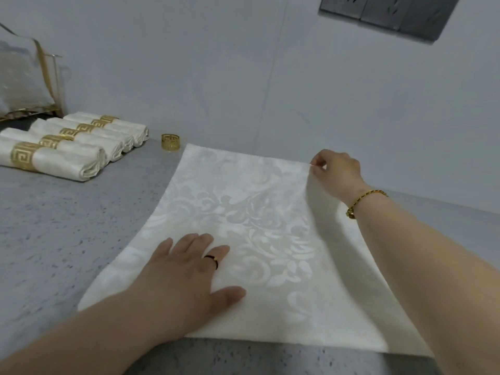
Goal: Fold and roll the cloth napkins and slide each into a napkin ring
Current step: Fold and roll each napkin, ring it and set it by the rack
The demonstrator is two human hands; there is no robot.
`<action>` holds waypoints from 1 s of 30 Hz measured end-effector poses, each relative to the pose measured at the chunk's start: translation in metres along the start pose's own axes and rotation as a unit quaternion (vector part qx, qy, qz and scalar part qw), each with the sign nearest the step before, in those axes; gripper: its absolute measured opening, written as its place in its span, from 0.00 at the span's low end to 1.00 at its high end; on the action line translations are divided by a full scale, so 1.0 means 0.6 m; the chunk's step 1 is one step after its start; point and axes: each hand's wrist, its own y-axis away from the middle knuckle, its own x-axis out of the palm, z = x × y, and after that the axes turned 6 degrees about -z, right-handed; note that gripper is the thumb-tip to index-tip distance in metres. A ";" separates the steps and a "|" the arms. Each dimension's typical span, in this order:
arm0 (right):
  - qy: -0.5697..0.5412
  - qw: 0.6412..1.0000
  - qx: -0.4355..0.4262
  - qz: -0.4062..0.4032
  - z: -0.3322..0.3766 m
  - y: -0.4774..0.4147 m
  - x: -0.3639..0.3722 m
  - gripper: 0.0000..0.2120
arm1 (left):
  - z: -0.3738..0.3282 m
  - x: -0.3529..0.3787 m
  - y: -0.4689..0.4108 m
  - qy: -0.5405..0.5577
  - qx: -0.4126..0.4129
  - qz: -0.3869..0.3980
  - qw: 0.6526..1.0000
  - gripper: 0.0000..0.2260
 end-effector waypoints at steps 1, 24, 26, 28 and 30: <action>-0.011 1.000 -0.005 -0.014 0.002 0.010 -0.024 0.09 | -0.004 -0.002 0.003 -0.011 0.005 -0.004 1.000 0.66; -0.083 0.988 -0.080 0.099 -0.011 0.351 -0.108 0.12 | -0.005 -0.031 0.076 -0.108 -0.008 -0.239 0.965 0.18; -0.088 0.990 -0.040 0.101 -0.026 0.349 -0.110 0.09 | -0.012 -0.031 0.092 -0.129 -0.005 -0.244 0.961 0.17; -0.102 0.988 -0.027 0.112 -0.034 0.348 -0.109 0.10 | -0.015 -0.024 0.103 -0.136 -0.001 -0.249 0.959 0.16; -0.134 0.984 -0.040 0.111 -0.035 0.347 -0.107 0.09 | -0.013 -0.020 0.106 -0.143 0.004 -0.237 0.961 0.16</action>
